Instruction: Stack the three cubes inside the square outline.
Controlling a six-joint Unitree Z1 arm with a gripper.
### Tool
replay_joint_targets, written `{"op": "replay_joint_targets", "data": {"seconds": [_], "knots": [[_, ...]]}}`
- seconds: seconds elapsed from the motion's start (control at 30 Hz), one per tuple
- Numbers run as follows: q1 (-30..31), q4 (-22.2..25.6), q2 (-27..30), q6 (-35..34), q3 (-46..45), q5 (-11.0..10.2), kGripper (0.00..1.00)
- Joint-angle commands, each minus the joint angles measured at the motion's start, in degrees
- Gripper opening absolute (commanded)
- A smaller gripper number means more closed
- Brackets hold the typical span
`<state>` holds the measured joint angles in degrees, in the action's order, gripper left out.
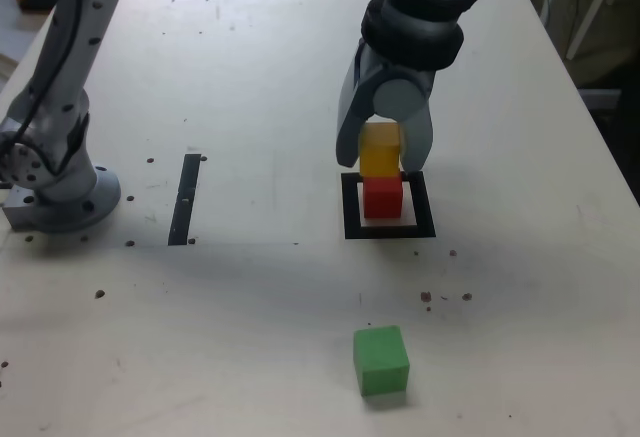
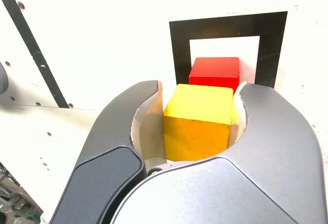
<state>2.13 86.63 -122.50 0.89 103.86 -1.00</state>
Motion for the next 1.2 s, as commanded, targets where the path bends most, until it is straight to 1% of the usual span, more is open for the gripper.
{"op": "replay_joint_targets", "data": {"seconds": [0.0,0.47,0.5,0.53,0.57,0.7,0.73,0.77,0.83,1.17], "knots": [[0.2,0.2,-0.5,-0.1,0.2,0.2,0.26],[0.3,-0.5,-1.3,0.3,0.0,0.3,0.27],[0.3,-0.6,-1.4,0.5,0.0,0.3,0.29],[0.3,-0.8,-1.4,0.8,0.0,0.3,0.34],[0.3,-0.9,-1.5,1.1,-0.1,0.3,0.42],[0.3,-1.4,-1.7,2.1,-0.3,0.4,0.84],[0.3,-1.4,-1.7,2.2,-0.4,0.4,0.92],[0.2,-1.4,-1.7,2.2,-0.4,0.4,0.97],[0.2,-1.4,-1.7,2.2,-0.5,0.4,0.99],[0.3,-1.4,-1.0,2.3,-0.9,0.3,0.99]]}}
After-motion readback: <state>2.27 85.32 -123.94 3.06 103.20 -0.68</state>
